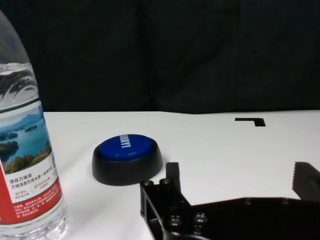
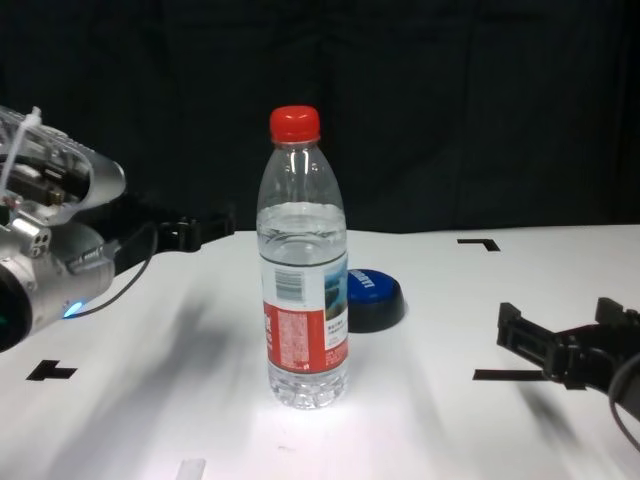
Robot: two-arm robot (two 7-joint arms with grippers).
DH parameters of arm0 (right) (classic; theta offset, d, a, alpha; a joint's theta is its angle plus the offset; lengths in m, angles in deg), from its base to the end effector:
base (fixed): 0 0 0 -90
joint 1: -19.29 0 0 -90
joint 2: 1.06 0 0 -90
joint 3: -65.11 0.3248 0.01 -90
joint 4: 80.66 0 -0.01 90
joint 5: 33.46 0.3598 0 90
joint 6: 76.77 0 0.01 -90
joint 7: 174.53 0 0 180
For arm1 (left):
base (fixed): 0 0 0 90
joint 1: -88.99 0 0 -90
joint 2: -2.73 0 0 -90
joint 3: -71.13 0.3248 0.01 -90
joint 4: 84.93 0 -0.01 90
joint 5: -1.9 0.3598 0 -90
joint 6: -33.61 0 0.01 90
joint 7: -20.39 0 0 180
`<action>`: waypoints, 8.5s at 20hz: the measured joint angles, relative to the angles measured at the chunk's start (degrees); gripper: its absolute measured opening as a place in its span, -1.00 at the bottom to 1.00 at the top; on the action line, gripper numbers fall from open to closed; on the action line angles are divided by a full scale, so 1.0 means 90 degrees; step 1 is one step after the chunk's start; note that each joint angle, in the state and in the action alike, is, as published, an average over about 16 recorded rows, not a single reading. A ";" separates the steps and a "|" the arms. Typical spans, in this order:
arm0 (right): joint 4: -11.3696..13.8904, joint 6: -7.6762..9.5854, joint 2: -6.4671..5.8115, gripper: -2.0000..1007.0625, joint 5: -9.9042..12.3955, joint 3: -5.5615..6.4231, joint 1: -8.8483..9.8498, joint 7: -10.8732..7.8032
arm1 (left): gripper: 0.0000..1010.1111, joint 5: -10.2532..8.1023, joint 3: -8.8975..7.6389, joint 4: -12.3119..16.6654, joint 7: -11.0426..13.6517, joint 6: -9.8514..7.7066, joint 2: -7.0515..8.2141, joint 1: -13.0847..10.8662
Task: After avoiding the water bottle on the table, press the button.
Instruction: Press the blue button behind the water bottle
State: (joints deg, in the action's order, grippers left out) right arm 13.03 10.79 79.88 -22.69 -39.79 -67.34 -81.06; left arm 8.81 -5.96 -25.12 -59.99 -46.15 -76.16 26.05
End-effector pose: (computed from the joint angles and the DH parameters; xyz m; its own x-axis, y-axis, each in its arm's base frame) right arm 0.3473 0.0474 -0.3431 0.2028 -0.9779 -0.0511 0.9792 0.2028 0.0059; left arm 0.5199 0.0282 -0.3207 0.2827 0.8765 0.3896 -0.9503 0.3113 -0.0107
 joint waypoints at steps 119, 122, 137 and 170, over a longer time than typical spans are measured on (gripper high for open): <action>0.0000 0.0000 0.0000 0.99 0.0000 0.0000 0.0000 0.0000 | 0.99 0.0358 -0.1419 0.3806 -0.0748 -0.1005 -0.0443 -0.3357; 0.0000 0.0000 0.0000 0.99 0.0000 0.0000 0.0000 0.0000 | 0.99 0.0363 -0.1426 0.3849 -0.0759 -0.1011 -0.0462 -0.3411; 0.0000 0.0000 0.0000 0.99 0.0000 0.0000 0.0000 0.0000 | 0.99 0.0370 -0.1410 0.4009 -0.0746 -0.1002 -0.0502 -0.3617; 0.0000 0.0000 -0.0001 0.99 0.0000 0.0000 0.0000 0.0000 | 0.99 0.0285 -0.1230 0.4220 -0.0636 -0.0946 -0.0490 -0.3875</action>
State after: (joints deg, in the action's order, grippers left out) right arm 13.03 10.79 79.87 -22.69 -39.79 -67.34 -81.06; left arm 11.37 -17.03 12.86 -65.71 -54.66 -80.57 -8.83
